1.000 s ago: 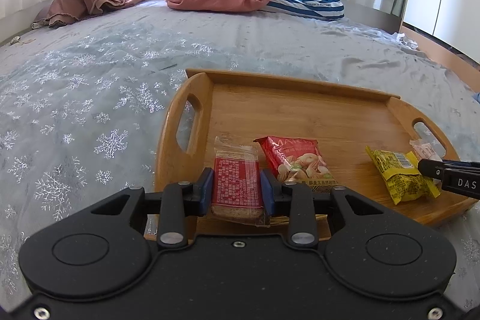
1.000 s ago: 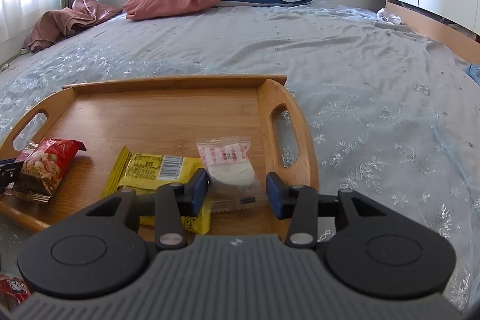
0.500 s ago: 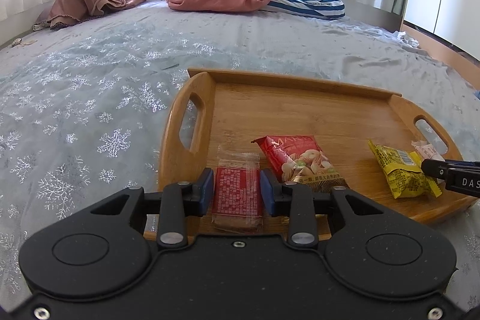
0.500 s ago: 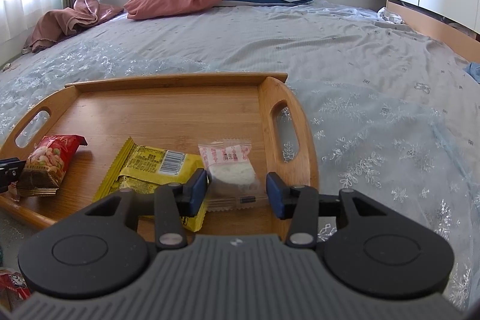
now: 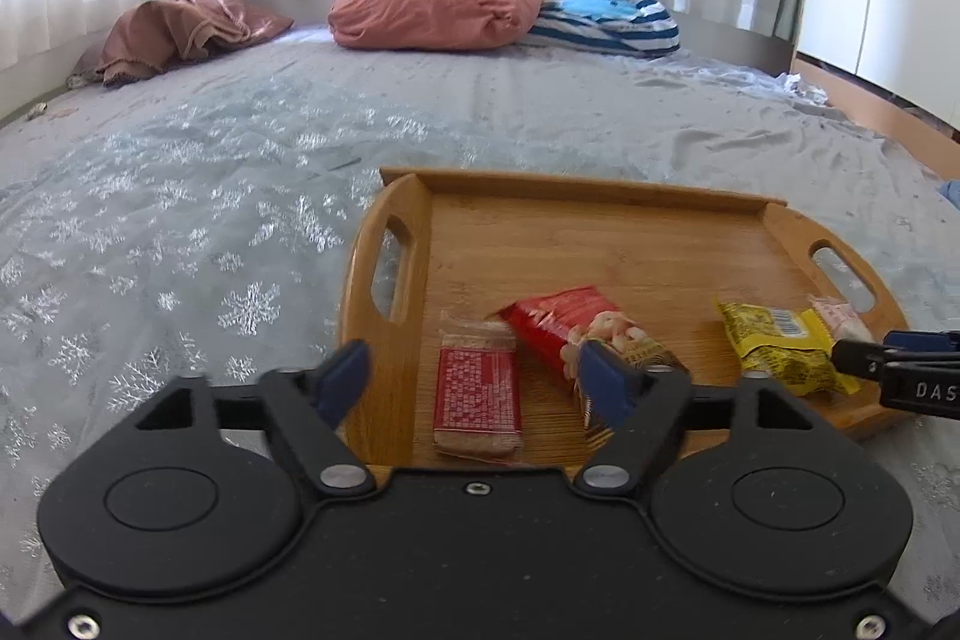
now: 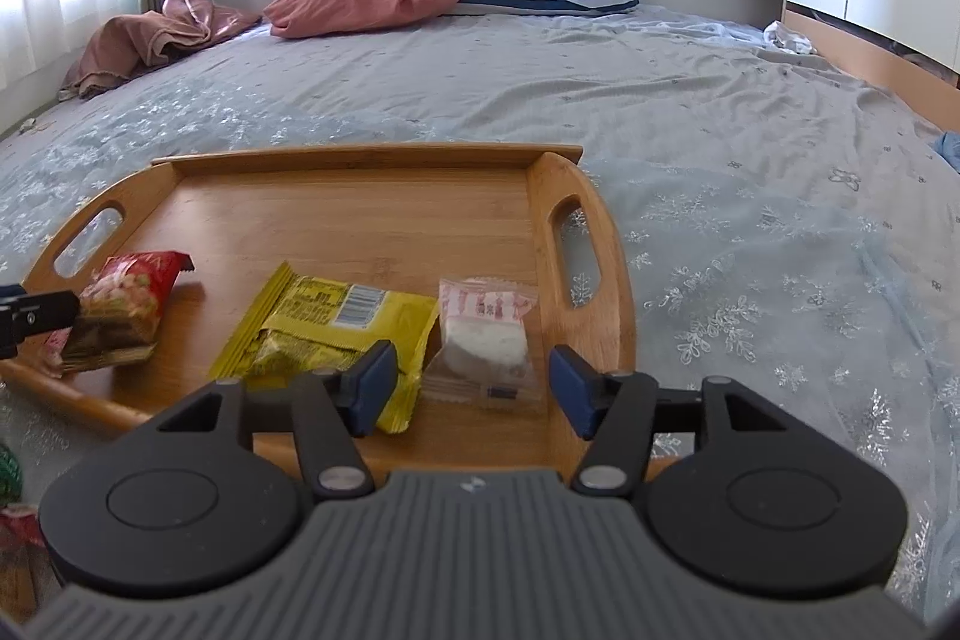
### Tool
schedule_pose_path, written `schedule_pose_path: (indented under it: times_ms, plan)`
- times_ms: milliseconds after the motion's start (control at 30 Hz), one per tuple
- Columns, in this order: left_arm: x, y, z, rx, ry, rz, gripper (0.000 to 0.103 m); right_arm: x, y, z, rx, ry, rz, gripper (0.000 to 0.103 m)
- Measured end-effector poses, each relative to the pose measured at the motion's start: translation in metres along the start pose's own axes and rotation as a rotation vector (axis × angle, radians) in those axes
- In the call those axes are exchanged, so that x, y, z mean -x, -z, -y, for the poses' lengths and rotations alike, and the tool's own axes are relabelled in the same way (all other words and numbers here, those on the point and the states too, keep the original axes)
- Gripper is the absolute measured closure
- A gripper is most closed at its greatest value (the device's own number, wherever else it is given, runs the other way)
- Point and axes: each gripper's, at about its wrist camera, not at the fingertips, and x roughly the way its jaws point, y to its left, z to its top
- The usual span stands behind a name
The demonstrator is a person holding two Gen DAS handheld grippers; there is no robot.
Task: Organize snacks
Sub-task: 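Open the left tool to release the wafer bar while the right tool releases the cake packet, then withdraw both tools from the tray back toward the snack pile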
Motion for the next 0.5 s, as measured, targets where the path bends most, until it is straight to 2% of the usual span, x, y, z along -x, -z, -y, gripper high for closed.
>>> schedule_pose_path:
  times_ms: [500]
  plan:
    - [0.058, 0.005, 0.000, -0.032, 0.067, 0.046, 0.013, 0.041, 0.008, -0.007, 0.016, -0.047, 0.066, 0.013]
